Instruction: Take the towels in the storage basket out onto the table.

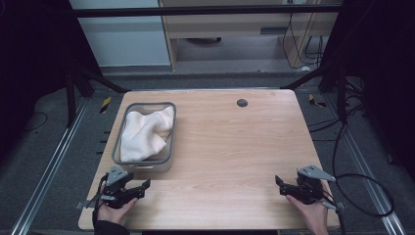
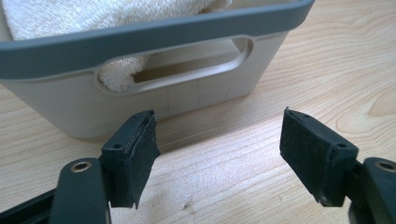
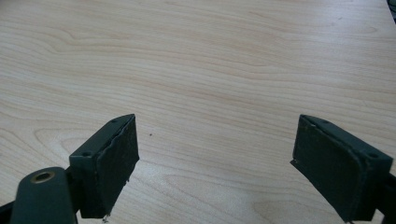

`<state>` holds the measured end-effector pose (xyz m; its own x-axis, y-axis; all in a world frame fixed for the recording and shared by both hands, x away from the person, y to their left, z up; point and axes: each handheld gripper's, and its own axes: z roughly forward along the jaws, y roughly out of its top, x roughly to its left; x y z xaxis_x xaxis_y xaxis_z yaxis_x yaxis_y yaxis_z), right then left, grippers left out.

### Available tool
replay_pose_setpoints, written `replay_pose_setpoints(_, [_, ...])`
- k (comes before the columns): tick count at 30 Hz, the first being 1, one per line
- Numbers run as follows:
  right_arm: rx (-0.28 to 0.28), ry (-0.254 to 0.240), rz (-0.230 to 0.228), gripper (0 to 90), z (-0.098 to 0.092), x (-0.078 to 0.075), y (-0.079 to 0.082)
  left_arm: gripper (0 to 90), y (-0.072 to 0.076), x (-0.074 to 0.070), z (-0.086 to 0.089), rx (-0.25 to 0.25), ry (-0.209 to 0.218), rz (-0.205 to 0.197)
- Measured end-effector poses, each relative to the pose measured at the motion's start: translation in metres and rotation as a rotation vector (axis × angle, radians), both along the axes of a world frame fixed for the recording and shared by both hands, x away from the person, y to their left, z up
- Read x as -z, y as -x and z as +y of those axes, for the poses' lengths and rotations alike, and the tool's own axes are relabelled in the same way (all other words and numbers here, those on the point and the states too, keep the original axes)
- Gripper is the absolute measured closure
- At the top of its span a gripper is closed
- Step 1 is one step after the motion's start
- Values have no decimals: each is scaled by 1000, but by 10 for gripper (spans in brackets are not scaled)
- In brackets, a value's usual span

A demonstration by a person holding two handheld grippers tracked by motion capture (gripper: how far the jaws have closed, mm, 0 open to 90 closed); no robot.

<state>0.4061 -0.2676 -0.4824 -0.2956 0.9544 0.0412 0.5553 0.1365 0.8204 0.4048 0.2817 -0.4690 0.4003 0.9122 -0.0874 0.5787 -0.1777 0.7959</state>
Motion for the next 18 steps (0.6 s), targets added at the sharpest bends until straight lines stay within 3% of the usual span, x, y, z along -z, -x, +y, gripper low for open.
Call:
replay_pose_setpoints(7, [-5,23,11,137,1,2,-1,279,2,-7,0,-9,22,-11])
replay_pose_setpoints(18, [-19,34,22,132,3,3,-1,284,3,-32,-1,5,52,-88])
